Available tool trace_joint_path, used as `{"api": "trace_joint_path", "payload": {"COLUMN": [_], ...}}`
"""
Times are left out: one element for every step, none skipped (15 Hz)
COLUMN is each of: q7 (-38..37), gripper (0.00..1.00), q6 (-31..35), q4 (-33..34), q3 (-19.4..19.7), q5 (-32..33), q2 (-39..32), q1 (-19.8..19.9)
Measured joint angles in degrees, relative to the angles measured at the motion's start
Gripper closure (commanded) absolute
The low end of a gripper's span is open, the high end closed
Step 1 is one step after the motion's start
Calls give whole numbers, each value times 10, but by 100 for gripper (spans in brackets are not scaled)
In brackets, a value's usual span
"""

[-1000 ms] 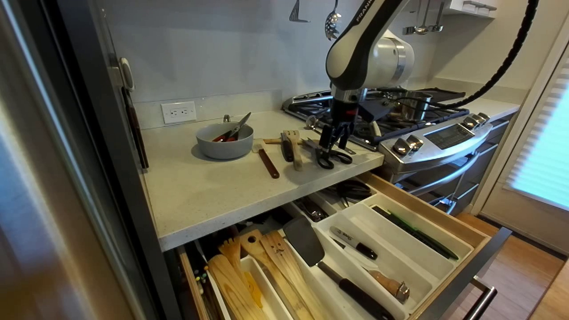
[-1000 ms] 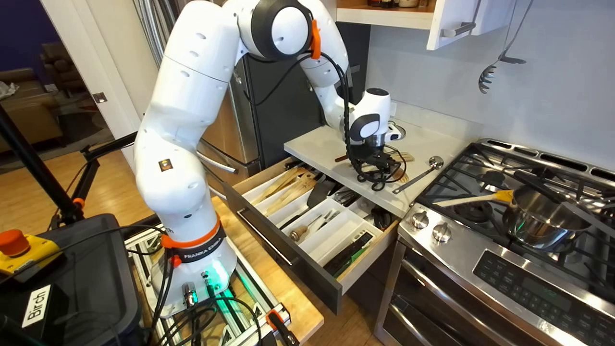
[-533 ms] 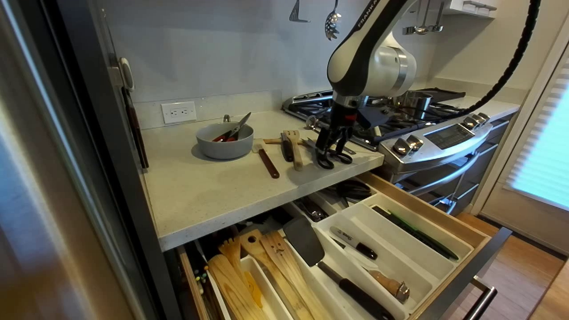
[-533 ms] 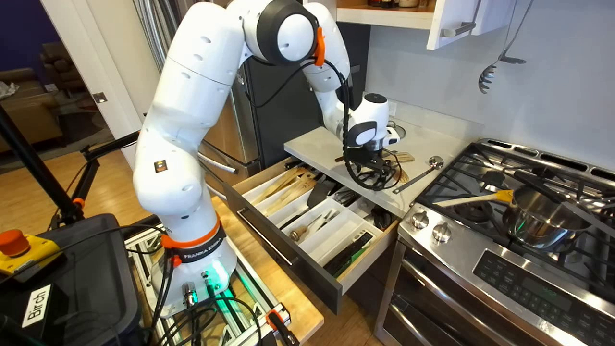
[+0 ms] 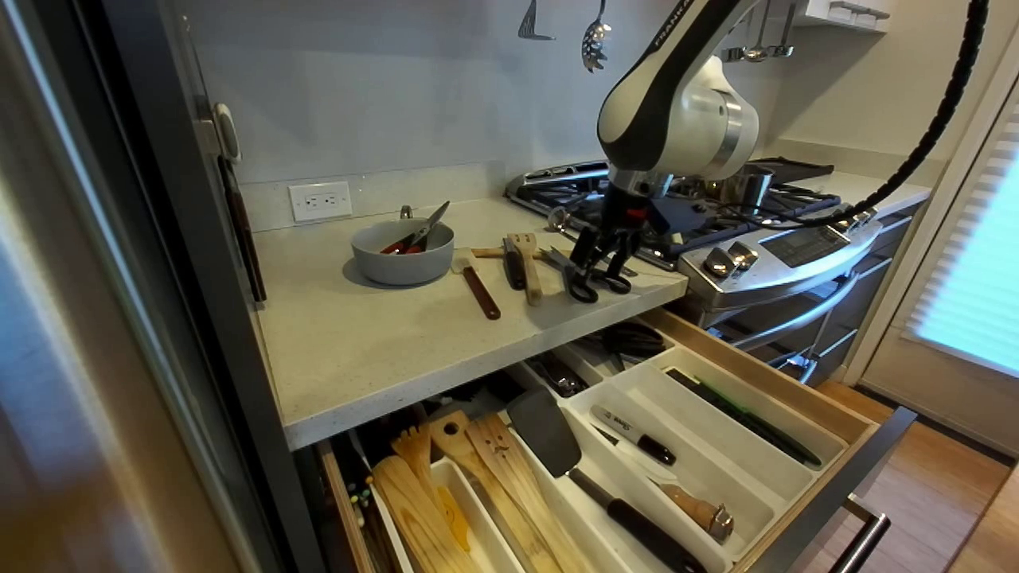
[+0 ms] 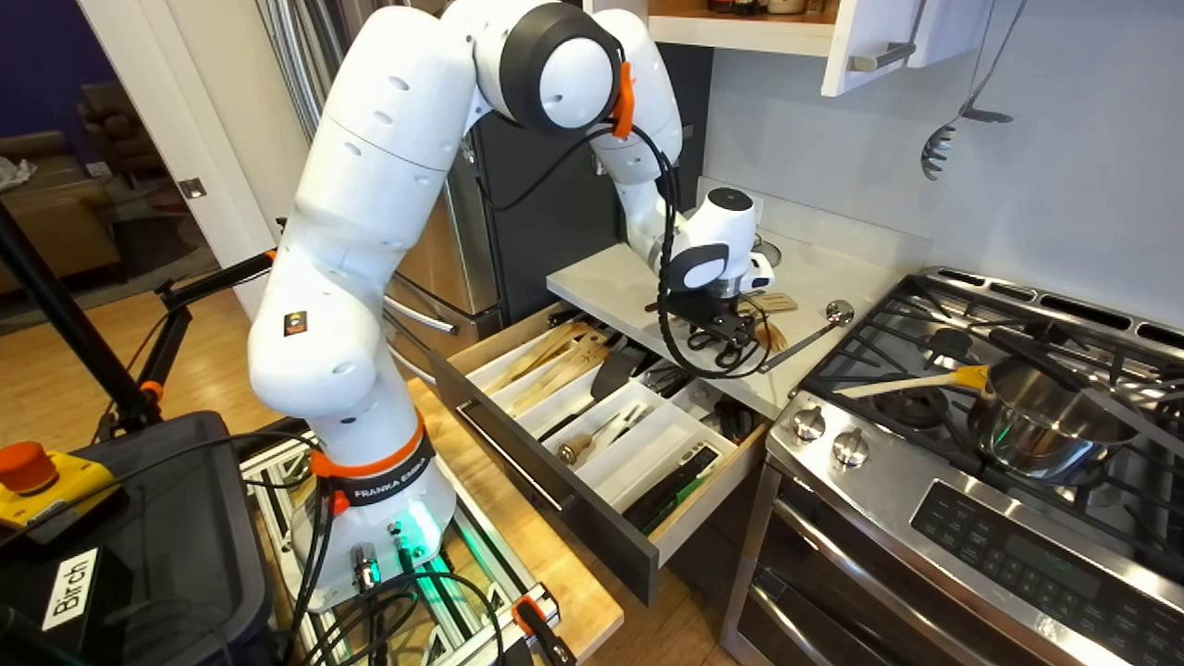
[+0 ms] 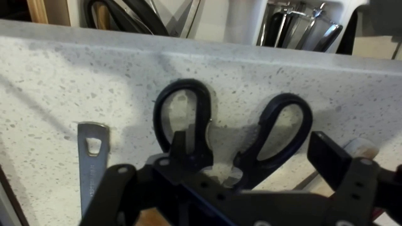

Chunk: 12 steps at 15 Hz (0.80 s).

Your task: Remove the scissors from the countertop and put it in the second last right compartment of the opened drawer

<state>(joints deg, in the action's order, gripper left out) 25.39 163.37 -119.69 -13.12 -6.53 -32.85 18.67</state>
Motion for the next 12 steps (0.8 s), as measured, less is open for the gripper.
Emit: {"api": "trace_joint_path", "payload": {"q7": [0, 0, 0, 0, 0, 0, 0, 0, 0, 0, 0, 0], "gripper": [10, 14, 19, 27, 27, 25, 29, 26, 30, 42, 55, 58], "q6": [0, 0, 0, 0, 0, 0, 0, 0, 0, 0, 0, 0], "q4": [-1, -3, -3, -4, -4, -4, -3, -3, -3, -3, -3, -2], "q3": [-1, -2, -3, -3, -4, -4, -4, -4, -4, -5, -6, -6], "q5": [-1, -1, -1, -1, -1, -1, -1, -1, -2, -2, -3, -4], "q2": [0, 0, -1, -2, -3, -5, -7, -8, -8, -8, -8, -8], "q1": [3, 6, 7, 8, 8, 8, 8, 10, 11, 13, 15, 17]}}
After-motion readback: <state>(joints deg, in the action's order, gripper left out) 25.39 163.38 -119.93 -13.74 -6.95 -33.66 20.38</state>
